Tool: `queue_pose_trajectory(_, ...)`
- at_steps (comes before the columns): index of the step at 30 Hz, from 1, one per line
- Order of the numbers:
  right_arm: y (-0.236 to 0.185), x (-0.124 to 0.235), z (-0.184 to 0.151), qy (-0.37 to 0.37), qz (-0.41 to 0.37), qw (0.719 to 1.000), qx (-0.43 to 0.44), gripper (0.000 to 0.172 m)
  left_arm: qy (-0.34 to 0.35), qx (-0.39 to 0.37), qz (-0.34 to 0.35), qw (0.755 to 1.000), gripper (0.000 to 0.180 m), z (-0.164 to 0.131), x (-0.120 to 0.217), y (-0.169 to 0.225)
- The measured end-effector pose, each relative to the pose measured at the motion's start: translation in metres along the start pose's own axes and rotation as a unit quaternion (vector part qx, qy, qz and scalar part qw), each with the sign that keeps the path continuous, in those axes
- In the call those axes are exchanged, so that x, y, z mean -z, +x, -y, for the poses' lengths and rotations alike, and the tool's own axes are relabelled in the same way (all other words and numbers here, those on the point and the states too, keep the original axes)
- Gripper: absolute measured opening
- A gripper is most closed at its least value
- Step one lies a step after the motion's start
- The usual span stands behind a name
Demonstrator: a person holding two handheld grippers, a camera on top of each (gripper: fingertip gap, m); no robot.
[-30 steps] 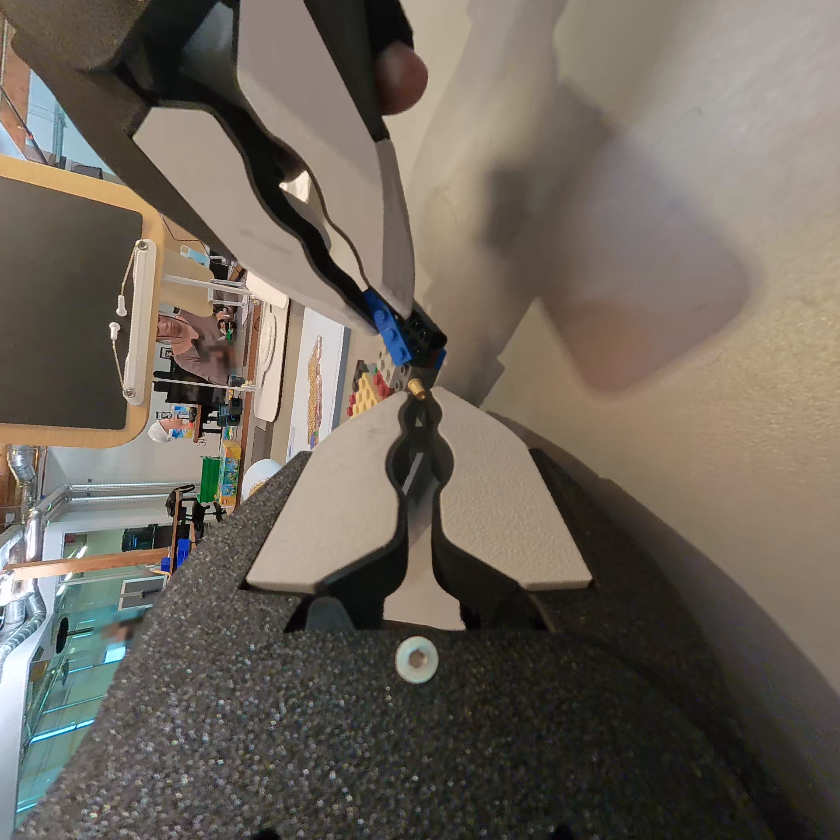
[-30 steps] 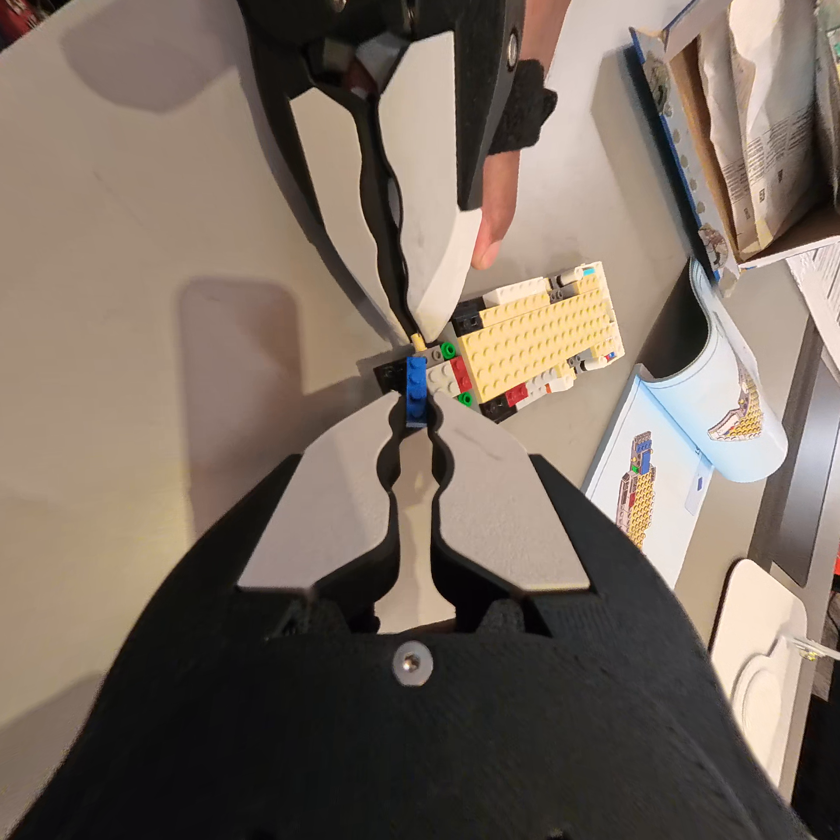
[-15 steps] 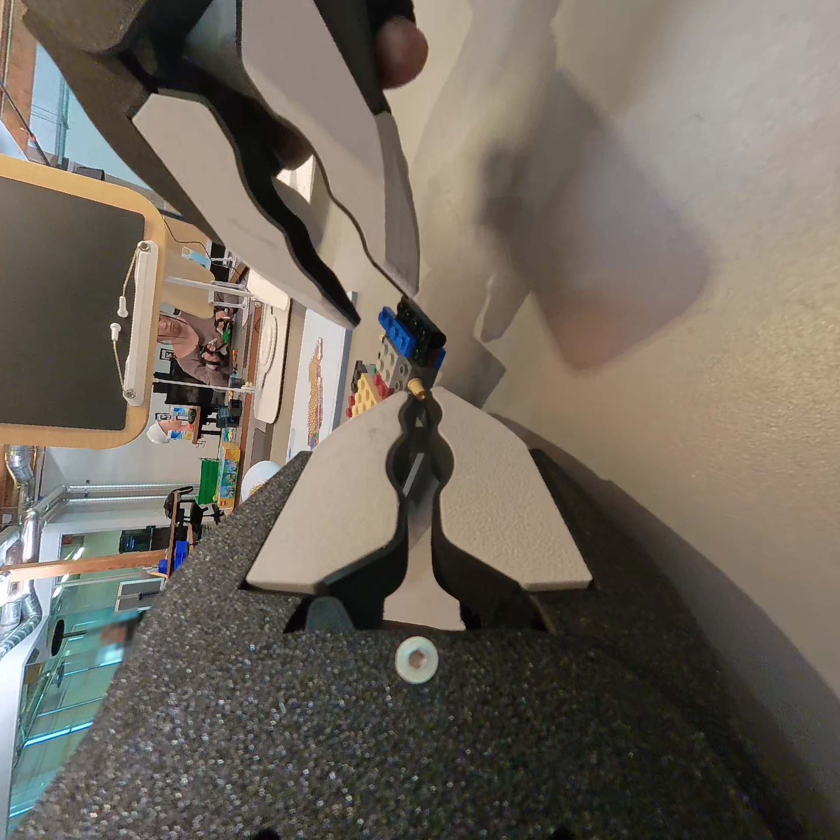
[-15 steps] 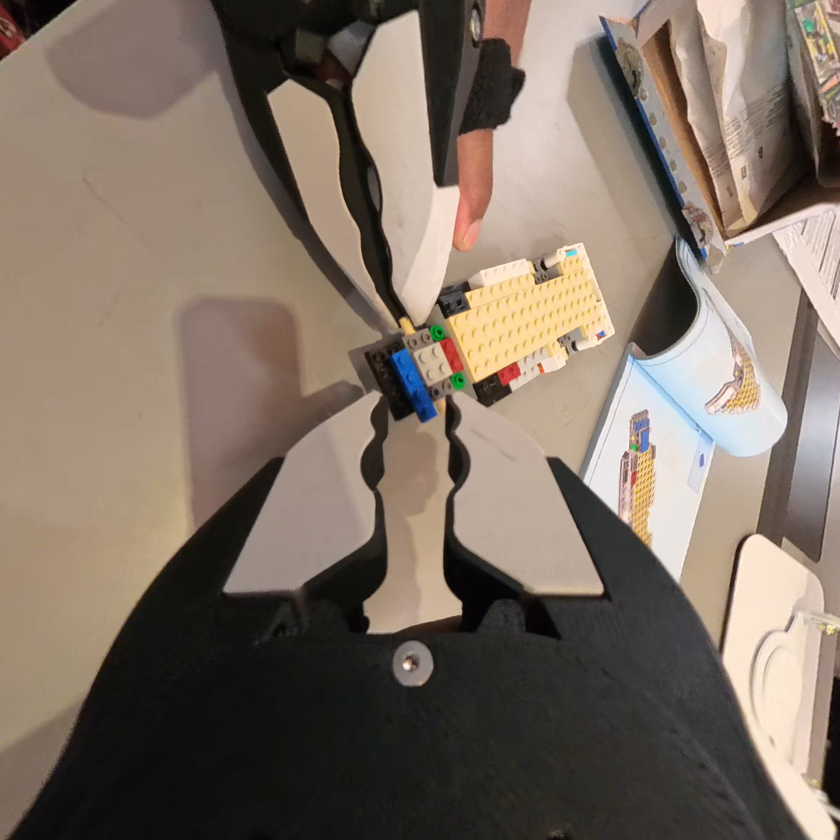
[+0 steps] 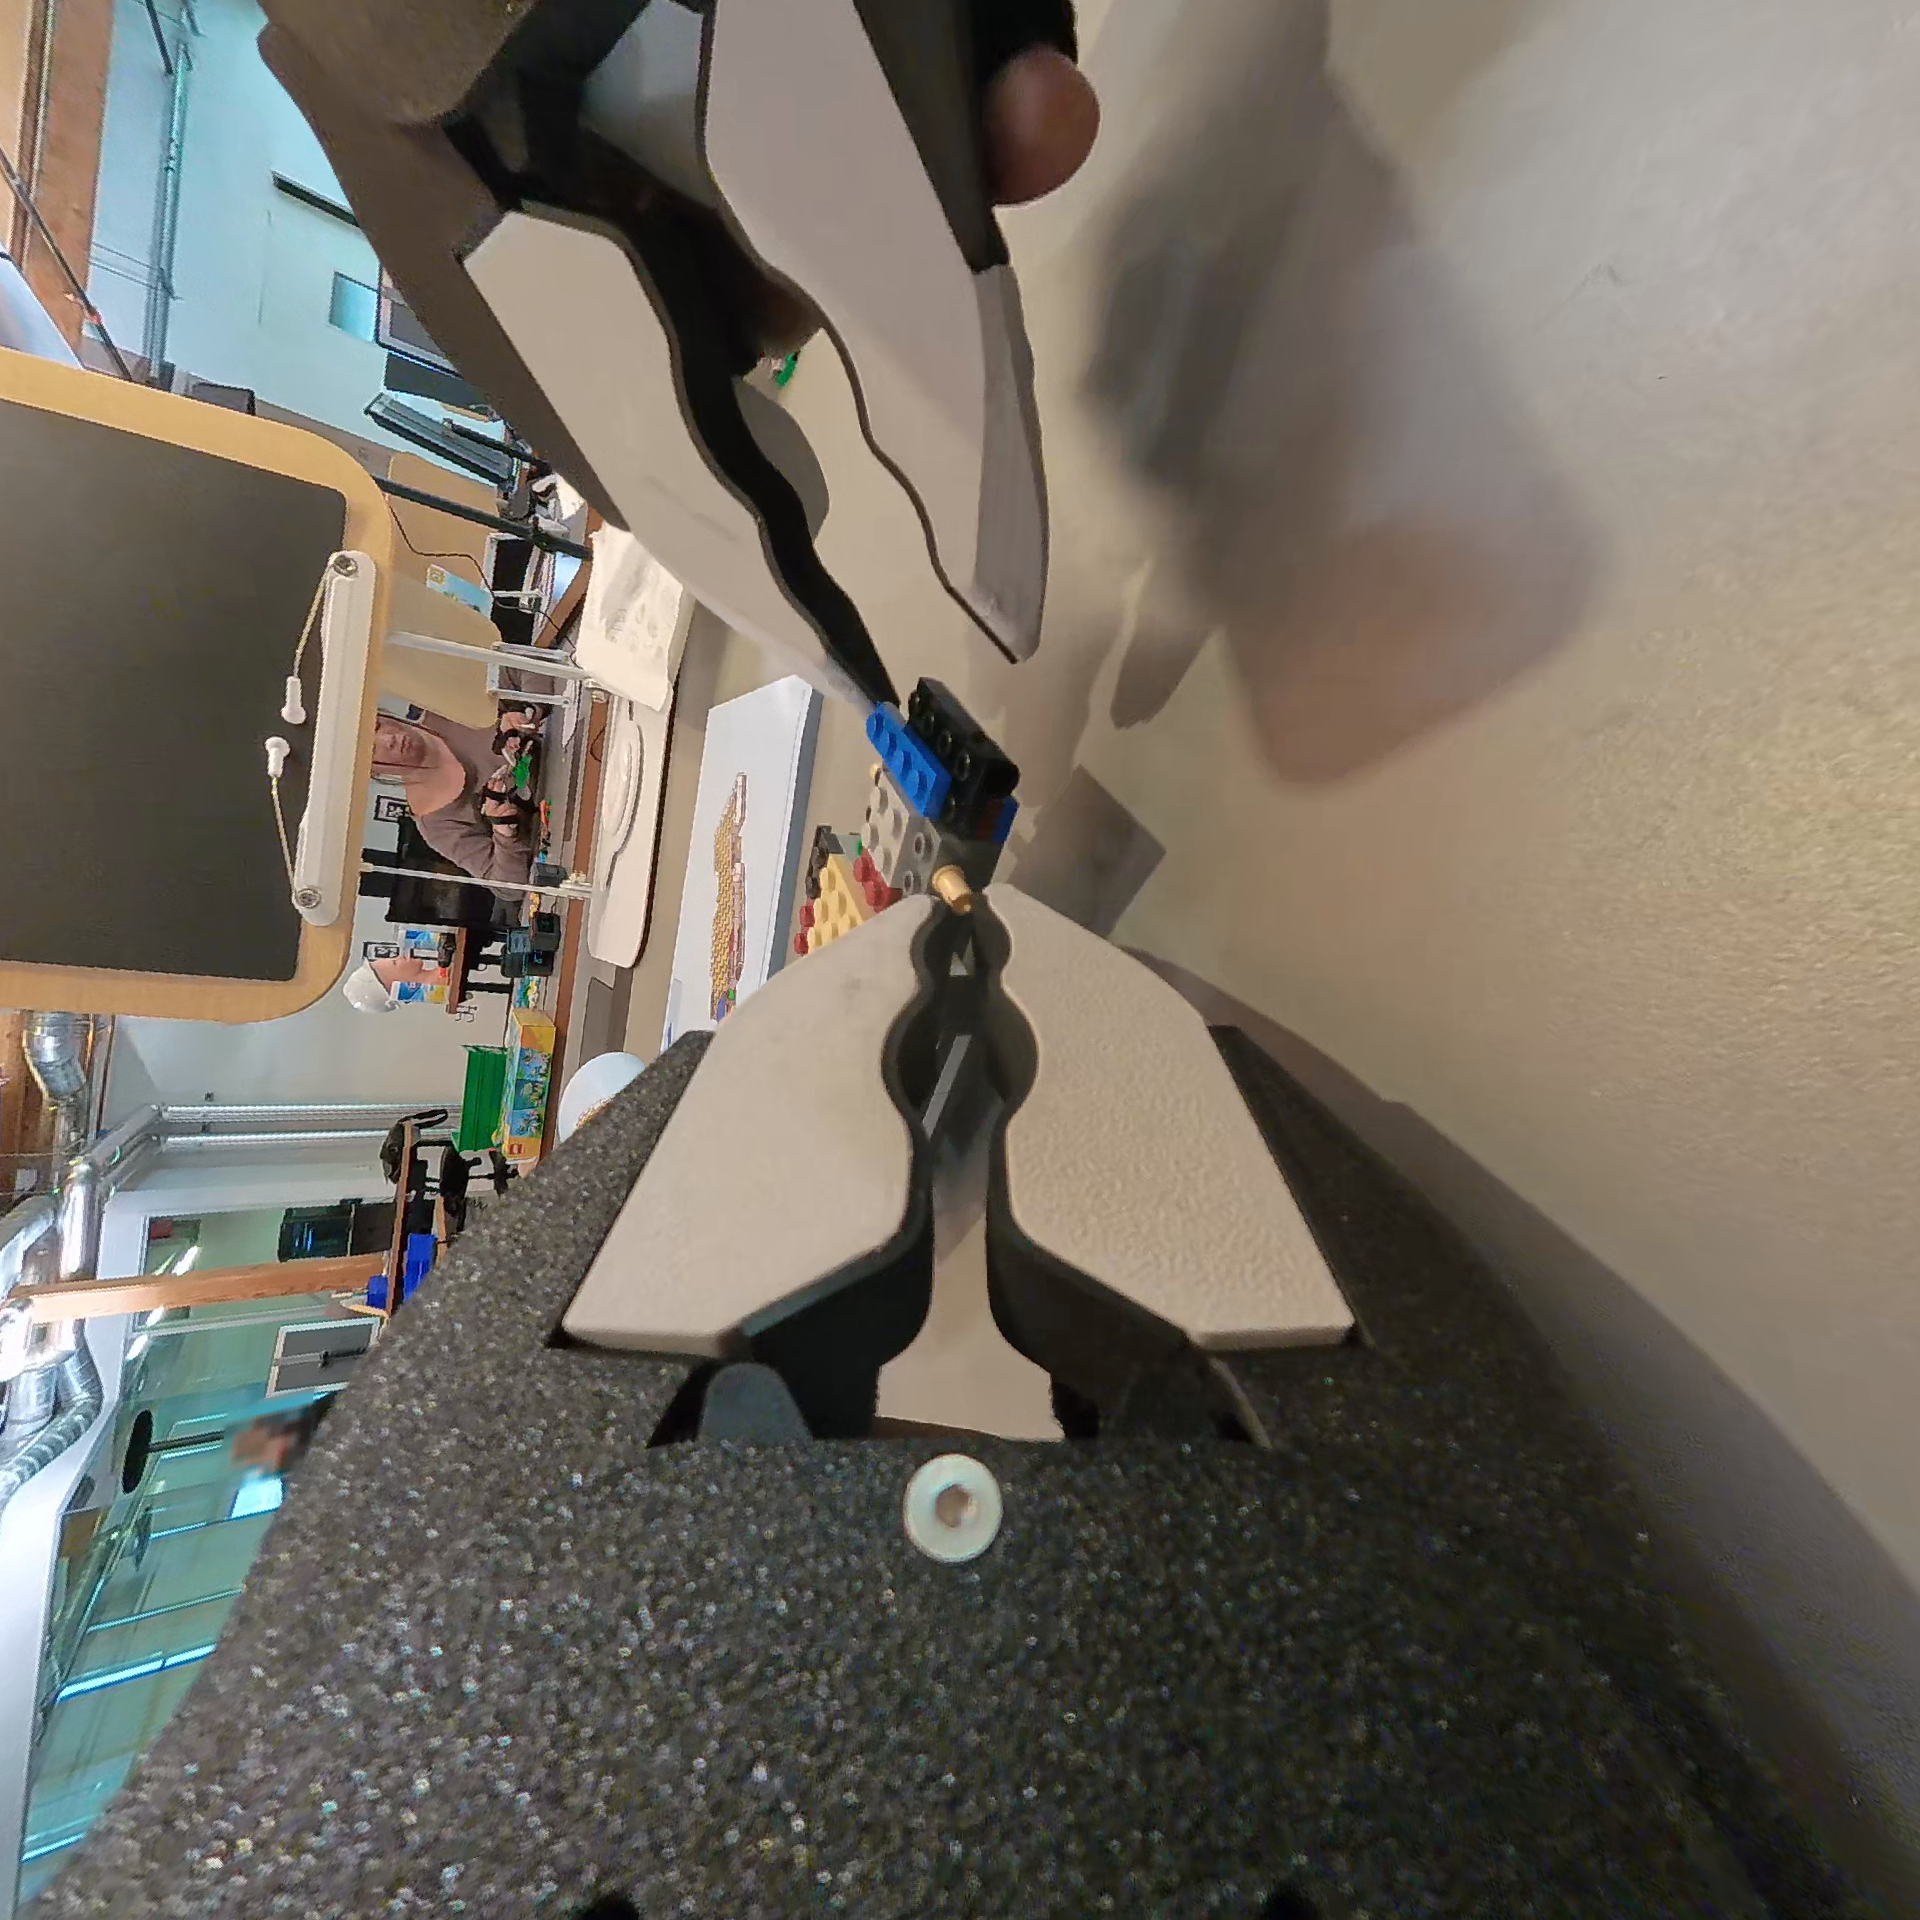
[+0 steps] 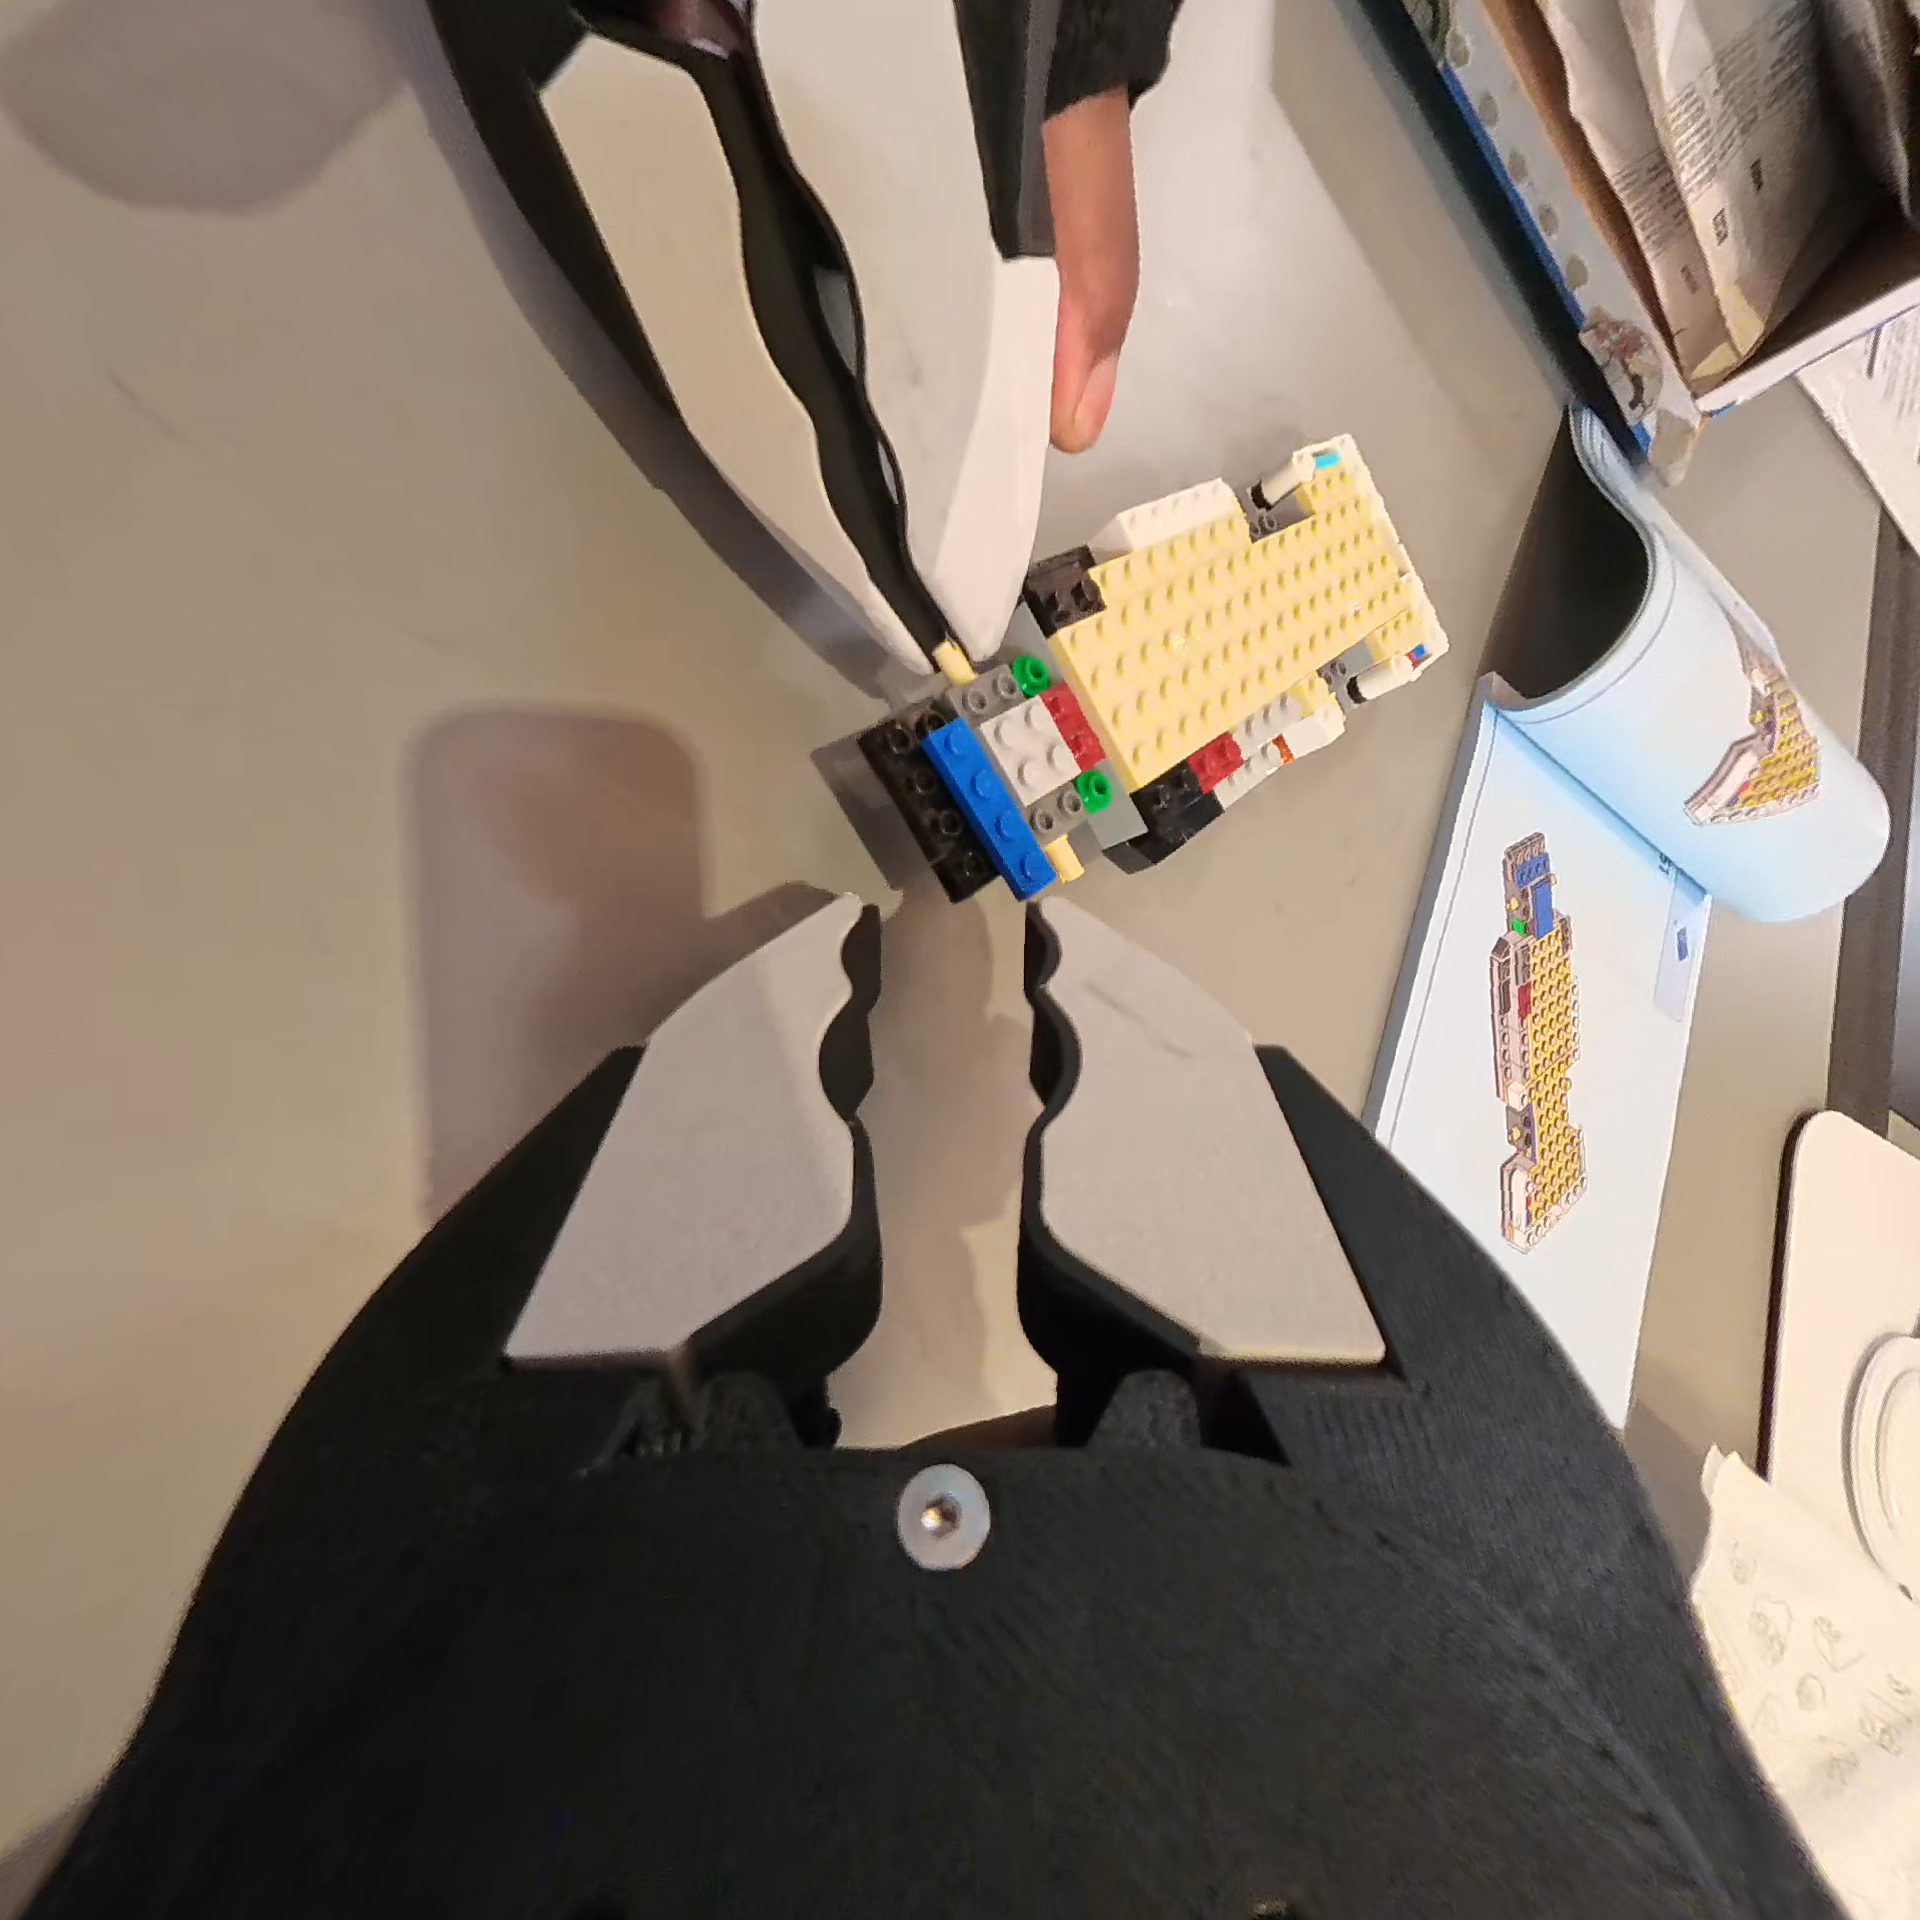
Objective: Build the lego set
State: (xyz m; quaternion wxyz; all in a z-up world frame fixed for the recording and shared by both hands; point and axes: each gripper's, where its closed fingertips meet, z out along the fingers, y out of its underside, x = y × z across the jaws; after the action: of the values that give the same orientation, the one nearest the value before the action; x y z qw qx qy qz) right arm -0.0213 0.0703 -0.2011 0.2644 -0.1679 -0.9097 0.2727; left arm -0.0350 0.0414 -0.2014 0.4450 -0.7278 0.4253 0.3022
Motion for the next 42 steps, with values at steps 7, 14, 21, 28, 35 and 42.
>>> queue_pose_trajectory(7, 0.0, 0.0, 0.004, 0.0, -0.009, 1.0, 0.008, 0.026, 0.003, 0.002, 0.003, 1.0, 0.003, 0.001, 0.0, -0.002)
queue_pose_trajectory(14, 0.011, 0.006, 0.006, 0.008, -0.107, 0.991, 0.077, 0.036, 0.004, 0.005, 0.004, 1.0, 0.003, 0.002, 0.001, -0.004)
queue_pose_trajectory(21, 0.014, 0.004, 0.017, -0.001, -0.225, 0.953, 0.205, 0.045, 0.007, 0.012, 0.008, 1.0, 0.003, 0.003, 0.002, -0.007)
queue_pose_trajectory(28, 0.013, -0.013, 0.022, -0.024, -0.272, 0.919, 0.285, 0.047, 0.01, 0.015, 0.01, 1.0, 0.003, 0.004, 0.003, -0.009)
queue_pose_trajectory(35, 0.022, -0.014, 0.027, -0.034, -0.311, 0.898, 0.31, 0.02, 0.015, 0.02, 0.012, 1.0, 0.003, 0.005, 0.003, -0.011)
queue_pose_trajectory(42, 0.026, -0.01, 0.027, -0.025, -0.3, 0.911, 0.282, 0.02, 0.042, 0.038, 0.04, 0.998, 0.017, 0.009, 0.009, -0.021)
